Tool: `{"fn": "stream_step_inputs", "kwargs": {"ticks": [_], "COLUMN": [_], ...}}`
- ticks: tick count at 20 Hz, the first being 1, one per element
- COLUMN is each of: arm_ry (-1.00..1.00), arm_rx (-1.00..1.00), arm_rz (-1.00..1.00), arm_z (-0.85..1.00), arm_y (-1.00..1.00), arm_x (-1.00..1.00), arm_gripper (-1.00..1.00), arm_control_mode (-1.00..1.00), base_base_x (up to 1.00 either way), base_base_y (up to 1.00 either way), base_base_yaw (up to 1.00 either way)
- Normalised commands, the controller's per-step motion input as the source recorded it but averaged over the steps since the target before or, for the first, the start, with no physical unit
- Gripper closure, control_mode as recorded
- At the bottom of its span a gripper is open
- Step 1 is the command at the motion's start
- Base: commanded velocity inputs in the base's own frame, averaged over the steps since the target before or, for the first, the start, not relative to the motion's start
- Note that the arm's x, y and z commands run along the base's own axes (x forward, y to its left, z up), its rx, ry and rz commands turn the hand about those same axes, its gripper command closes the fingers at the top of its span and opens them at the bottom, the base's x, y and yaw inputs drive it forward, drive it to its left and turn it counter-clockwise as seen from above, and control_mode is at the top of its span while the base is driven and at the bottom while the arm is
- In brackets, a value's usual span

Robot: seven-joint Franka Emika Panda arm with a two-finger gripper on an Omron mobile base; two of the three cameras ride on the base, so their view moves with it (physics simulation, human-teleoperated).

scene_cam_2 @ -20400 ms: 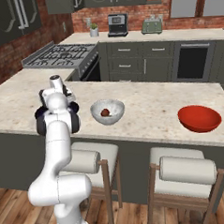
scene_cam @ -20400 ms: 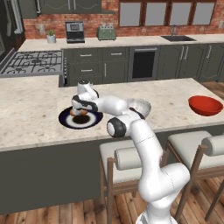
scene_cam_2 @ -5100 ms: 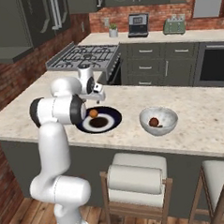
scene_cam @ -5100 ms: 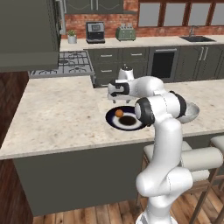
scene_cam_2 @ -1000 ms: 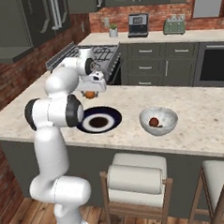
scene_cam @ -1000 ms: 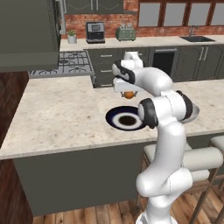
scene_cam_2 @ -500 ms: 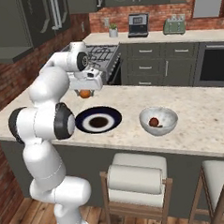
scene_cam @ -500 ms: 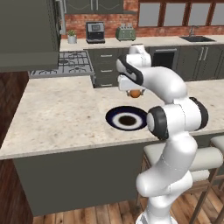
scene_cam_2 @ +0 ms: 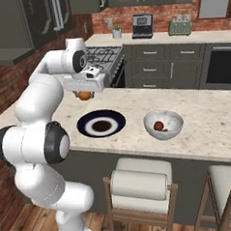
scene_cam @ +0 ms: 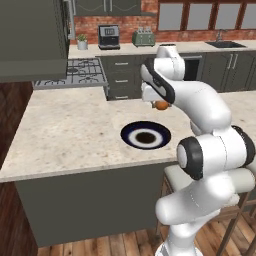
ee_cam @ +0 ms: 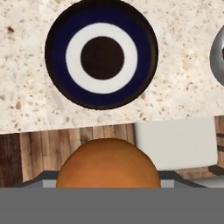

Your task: Take the fruits from the plate on the dining counter and place two fruits in each bowl.

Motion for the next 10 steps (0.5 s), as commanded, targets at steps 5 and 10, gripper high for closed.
{"fn": "stream_step_inputs", "kwargs": {"ticks": [5, 10], "arm_ry": [-0.02, 0.00], "arm_rx": [0.00, 0.00], "arm_rz": [0.01, 0.01], "arm_z": [0.00, 0.05], "arm_y": [-0.10, -0.01], "arm_x": [-0.56, -0.25], "arm_gripper": [1.00, 1.00], "arm_control_mode": [-1.00, -1.00], "base_base_x": [0.00, 0.00], "base_base_y": [0.00, 0.00], "base_base_yaw": [0.00, 0.00]}}
